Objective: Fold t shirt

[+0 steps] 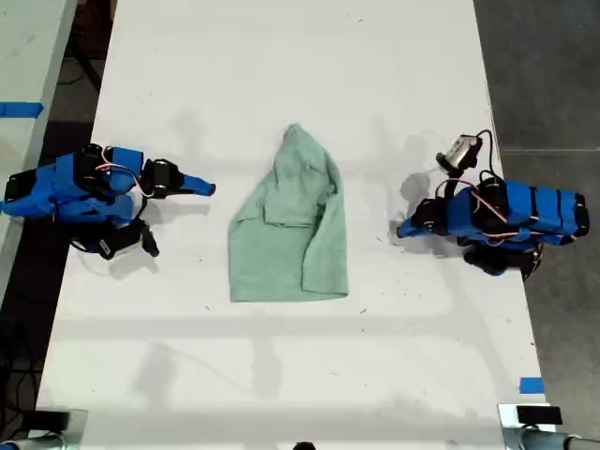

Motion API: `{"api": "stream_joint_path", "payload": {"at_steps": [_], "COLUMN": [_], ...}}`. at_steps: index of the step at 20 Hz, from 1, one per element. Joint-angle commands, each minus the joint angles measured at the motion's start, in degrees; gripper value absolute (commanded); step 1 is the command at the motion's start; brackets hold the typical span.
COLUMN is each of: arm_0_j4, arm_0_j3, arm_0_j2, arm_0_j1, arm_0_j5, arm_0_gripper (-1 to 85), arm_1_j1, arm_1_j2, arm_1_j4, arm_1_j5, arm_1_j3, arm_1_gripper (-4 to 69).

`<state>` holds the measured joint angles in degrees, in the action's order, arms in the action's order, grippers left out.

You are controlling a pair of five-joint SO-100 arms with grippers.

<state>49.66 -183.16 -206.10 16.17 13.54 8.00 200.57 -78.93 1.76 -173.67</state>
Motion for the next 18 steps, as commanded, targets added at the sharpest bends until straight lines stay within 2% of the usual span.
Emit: {"api": "stream_joint_path", "payload": {"at_steps": [1, 18], "arm_0_j4": [-0.2, -0.3], "arm_0_j3": [-0.4, -0.4], "arm_0_j2": [-0.4, -0.4], "arm_0_j1": [0.4, 0.4], "arm_0_j5": [-0.8, -0.7], "arm_0_gripper": [-0.2, -0.2], "arm_1_j1": [0.0, 1.0], "arm_1_j2": [0.5, 0.5], "arm_1_j4": [0.3, 0.3], "arm_1_j5": [1.2, 2.4], "arm_1_j3": [-1.8, -2.3], "arm_1_gripper": [-0.2, -0.2]}}
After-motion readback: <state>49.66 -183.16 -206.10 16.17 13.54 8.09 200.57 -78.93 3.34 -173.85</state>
